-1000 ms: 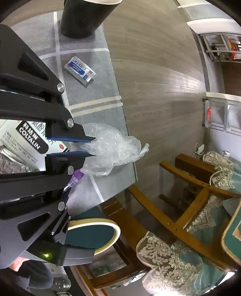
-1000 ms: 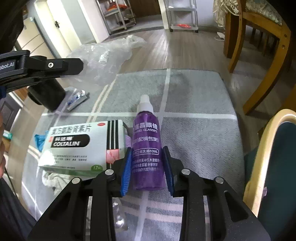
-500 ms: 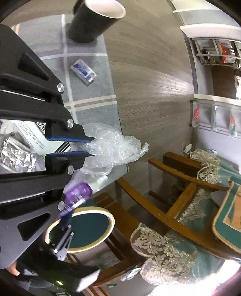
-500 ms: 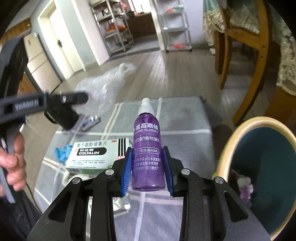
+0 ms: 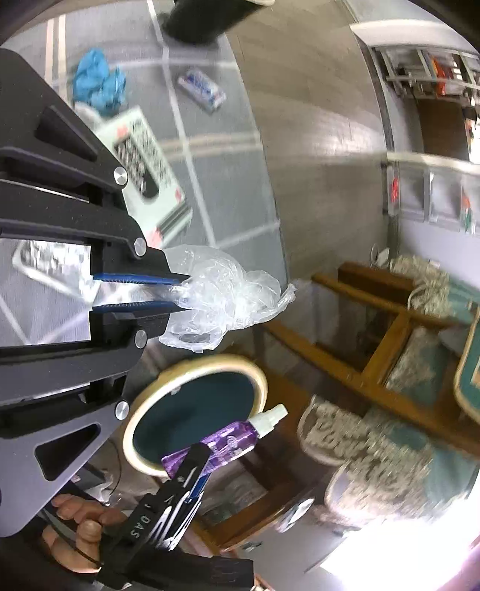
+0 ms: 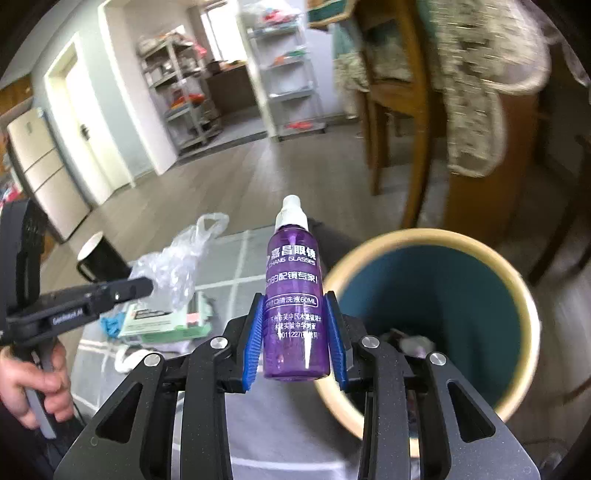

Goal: Collect trash
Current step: 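Carry the plastic bag and purple bottle over the bin and release both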

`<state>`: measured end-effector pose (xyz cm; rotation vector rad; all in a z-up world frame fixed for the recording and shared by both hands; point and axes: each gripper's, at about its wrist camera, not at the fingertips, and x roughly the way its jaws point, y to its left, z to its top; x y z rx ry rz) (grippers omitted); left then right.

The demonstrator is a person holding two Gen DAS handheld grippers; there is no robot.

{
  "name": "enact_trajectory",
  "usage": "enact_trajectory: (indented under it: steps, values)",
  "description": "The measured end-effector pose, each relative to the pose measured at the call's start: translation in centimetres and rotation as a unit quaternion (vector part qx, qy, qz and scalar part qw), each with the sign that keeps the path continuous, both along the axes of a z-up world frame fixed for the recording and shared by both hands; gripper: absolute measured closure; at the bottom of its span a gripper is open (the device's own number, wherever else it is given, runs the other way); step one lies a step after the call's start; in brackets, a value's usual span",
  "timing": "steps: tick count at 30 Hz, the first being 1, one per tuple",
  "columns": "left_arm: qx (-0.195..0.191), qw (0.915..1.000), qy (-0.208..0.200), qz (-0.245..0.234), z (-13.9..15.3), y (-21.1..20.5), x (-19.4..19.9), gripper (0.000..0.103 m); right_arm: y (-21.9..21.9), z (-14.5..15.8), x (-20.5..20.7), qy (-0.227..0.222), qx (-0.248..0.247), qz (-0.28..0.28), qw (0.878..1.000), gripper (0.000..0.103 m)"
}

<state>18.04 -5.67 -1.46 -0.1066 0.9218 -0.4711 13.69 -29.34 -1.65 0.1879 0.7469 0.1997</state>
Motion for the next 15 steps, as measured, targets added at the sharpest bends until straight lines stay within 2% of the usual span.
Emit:
enact_trajectory:
  steps: [8, 15]
  values:
    - [0.012, 0.9974, -0.001, -0.072, 0.0, -8.0, -0.6, 0.096, -5.5, -0.3, -2.1, 0.003, 0.013, -0.071, 0.997, 0.07]
    - [0.043, 0.9909, -0.005, -0.128, -0.6, -14.3, -0.2, 0.096, -9.4, -1.1, -3.3, 0.014, 0.029, -0.113, 0.993, 0.07]
